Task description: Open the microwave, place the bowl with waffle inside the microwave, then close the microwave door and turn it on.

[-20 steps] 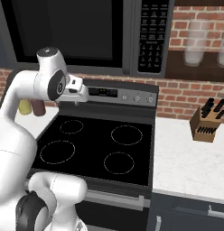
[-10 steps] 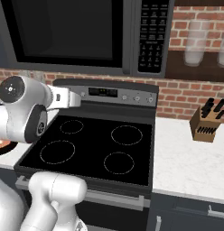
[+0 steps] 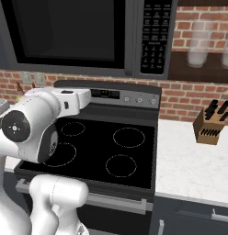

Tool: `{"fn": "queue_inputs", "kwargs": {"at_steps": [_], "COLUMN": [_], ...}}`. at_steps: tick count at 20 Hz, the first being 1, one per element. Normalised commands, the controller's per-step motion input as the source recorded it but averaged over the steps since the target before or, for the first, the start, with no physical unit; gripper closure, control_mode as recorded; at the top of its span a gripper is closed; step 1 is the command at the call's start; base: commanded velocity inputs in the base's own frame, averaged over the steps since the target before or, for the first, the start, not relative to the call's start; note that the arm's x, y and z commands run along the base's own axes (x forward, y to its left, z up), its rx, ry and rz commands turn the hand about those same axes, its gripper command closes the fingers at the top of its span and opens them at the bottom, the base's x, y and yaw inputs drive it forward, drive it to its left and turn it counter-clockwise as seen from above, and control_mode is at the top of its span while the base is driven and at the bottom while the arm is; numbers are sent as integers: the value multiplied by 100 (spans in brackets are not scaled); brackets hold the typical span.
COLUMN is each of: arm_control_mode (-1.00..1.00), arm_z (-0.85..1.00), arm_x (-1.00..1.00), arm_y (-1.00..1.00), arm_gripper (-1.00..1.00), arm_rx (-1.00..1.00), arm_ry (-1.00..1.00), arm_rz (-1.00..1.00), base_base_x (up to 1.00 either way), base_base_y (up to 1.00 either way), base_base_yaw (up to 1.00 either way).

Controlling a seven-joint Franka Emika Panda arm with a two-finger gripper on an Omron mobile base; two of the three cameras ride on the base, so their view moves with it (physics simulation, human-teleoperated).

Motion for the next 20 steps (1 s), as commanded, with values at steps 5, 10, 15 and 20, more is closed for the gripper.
{"fn": "queue_inputs", "kwargs": {"at_steps": [5,10,15,20], "arm_control_mode": [-100,-100,-100,-100], "arm_z": [49,38,29,20], "arm_x": [0,9,17,10], "arm_y": [-19,-2,-25,-36], "arm_gripper": [-100,-100,-100,-100], "arm_rx": [2,0,6,8], "arm_ry": [-23,-8,0,2], "arm_rz": [0,0,0,0], "base_base_x": [0,0,0,0], "base_base_y": [0,0,0,0], "base_base_yaw": [0,0,0,0]}}
